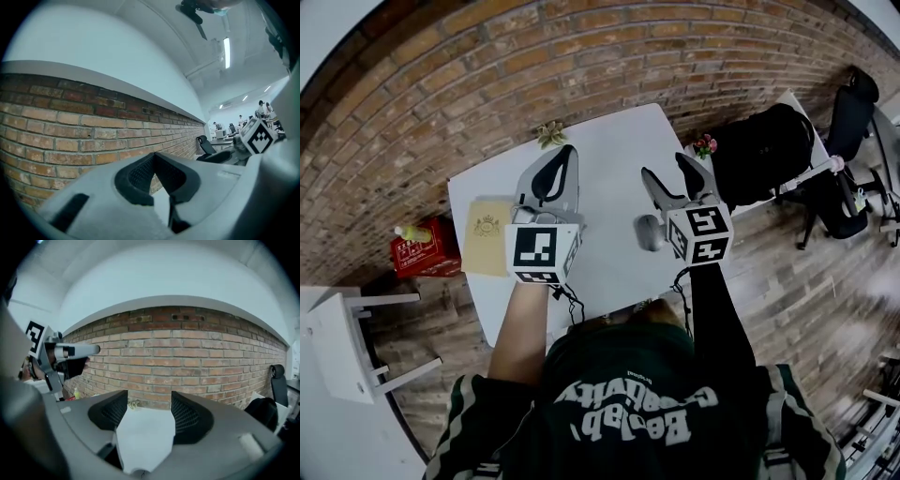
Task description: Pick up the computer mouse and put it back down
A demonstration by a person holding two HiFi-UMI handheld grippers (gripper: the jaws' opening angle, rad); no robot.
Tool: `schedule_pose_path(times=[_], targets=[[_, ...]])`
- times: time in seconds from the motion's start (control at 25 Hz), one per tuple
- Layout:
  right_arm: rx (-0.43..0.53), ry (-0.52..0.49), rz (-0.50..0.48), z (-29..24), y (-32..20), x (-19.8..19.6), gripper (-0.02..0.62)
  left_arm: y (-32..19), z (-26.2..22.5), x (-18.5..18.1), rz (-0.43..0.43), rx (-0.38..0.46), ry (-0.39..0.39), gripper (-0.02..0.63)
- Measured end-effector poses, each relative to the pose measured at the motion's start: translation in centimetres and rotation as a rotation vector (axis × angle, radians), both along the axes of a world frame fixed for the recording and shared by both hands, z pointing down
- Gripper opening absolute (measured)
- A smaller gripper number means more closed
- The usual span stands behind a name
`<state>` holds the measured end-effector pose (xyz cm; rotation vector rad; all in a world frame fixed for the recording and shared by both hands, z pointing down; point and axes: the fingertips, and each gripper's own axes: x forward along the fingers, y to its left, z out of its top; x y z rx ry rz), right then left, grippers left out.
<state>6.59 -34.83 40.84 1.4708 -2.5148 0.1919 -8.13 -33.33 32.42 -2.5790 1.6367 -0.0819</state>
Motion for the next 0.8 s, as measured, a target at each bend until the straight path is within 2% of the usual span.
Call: schedule_pose_path(times=[0.32, 0.56, 0.6, 0.68, 0.8], targets=[[0.190, -0.082, -0.016, -8.4, 1.5, -0.5, 0.296, -0.1, -0.9, 0.4, 0.003, 0.013, -0.004, 0.007], [0.244, -0.113, -0.024, -9.8, 2.6, -0.6, 0.180, 0.4, -1.3, 0.7, 0.018, 0.027, -0.006, 0.008], [0.259, -0.106, -0.010, -10.0, 2.7, -0.5, 0.147, 0.5, -1.4, 0.7, 0.021, 0.029, -0.006, 0.008], [0.301, -0.080, 0.019, -10.5, 3.0, -0.1, 0.014, 0.6, -1.3, 0.7, 0.029, 0.028, -0.014, 0.006], [0.334, -0.060, 0.021, -10.9, 3.4, 0.0, 0.012, 0.8, -1.3, 0.8, 0.037, 0.030, -0.025, 0.008]])
